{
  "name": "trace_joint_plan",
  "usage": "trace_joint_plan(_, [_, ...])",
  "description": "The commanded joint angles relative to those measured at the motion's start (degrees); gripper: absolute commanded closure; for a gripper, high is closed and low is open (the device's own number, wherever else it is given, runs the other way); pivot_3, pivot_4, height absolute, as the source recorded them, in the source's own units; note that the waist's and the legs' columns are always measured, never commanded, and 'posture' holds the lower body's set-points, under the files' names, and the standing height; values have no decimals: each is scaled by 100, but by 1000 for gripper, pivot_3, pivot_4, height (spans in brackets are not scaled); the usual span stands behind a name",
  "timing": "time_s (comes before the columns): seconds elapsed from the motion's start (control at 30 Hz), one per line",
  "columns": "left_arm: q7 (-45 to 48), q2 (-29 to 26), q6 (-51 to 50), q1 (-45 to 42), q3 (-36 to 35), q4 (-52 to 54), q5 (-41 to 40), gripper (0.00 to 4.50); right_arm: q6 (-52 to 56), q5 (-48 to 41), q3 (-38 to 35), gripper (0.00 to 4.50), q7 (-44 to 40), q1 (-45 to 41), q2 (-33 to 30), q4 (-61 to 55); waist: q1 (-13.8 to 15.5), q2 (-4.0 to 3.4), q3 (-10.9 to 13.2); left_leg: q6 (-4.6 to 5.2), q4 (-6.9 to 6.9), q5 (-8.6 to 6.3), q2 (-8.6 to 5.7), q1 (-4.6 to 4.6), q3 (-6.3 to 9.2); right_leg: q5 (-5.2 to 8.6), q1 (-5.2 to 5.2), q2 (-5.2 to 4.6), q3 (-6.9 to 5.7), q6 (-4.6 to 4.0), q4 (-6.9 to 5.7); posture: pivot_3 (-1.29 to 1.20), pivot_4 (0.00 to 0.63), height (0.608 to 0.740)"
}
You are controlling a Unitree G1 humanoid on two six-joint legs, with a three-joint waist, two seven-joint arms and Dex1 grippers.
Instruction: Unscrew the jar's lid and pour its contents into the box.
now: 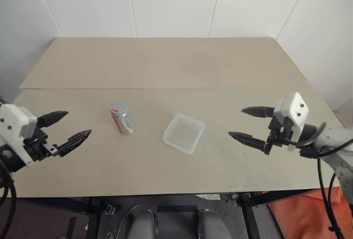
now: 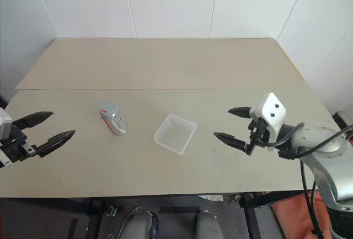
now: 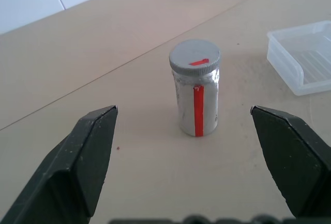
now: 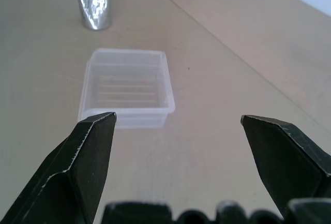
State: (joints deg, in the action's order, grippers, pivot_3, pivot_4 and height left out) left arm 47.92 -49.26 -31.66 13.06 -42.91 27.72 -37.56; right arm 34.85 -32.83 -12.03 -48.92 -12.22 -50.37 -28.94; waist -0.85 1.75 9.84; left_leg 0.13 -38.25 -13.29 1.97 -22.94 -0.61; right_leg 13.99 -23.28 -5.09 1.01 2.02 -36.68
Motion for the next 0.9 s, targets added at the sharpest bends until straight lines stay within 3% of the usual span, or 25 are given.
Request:
trace_joint_plan(0.03, [-37, -14, -59, 87, -398, 216, -108, 25, -186, 73, 119, 0, 7, -170, 77, -8, 11, 0, 0, 0, 0, 0, -1, 0, 0, 0, 0, -1, 0, 0, 0, 0, 150, 740])
trace_joint_plan(0.37, [-251, 469, -13, 258, -195, 531, -212, 25, -381, 52, -84, 0, -462, -437, -219, 337, 17, 0, 0, 0, -1, 0, -3, -2, -1, 0, 1, -4, 0, 0, 3, 0, 150, 740])
trace_joint_plan(0.6, [-986, 908, 71, 25, 1211, 647, 550, 25, -480, 154, 371, 0, -892, -1039, -288, 574, 17, 0, 0, 0, -1, 0, -4, 5, -1, -1, 6, -1, 2, -1, -1, 0, 150, 740])
trace_joint_plan(0.9, [-1988, 1755, 259, -1069, 2225, 5, 1119, 25, -230, 10, 703, 0, -1133, -1683, -307, 489, 30, 1, -1, 0, -2, 0, -6, -5, 8, -3, 3, -1, -2, -1, -1, 0, 150, 740])
